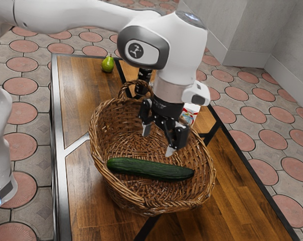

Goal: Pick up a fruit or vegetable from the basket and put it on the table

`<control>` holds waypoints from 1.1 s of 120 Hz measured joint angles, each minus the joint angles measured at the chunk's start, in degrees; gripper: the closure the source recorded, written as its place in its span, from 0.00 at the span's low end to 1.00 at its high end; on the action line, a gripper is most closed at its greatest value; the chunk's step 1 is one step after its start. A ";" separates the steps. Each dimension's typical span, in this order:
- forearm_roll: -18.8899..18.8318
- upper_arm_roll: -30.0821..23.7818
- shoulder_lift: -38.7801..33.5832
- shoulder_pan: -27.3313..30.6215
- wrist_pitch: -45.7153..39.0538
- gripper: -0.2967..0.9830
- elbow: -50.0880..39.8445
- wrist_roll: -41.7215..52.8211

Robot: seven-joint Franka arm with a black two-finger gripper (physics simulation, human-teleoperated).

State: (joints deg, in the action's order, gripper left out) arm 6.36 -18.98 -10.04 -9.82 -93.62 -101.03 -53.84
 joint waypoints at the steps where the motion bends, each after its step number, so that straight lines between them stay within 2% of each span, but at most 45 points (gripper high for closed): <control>1: -0.01 0.00 -0.07 -0.01 -0.06 0.23 -0.28 0.46; 18: -0.23 0.12 -0.27 0.02 -1.32 0.23 -4.42 7.56; 61: -2.96 0.17 1.42 -0.91 -6.93 0.23 -6.37 22.34; 132: -3.01 0.34 4.15 0.32 -15.20 0.23 -12.23 33.82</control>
State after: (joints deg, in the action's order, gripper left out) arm 3.35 -18.64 -5.89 -9.50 -108.82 -113.26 -20.02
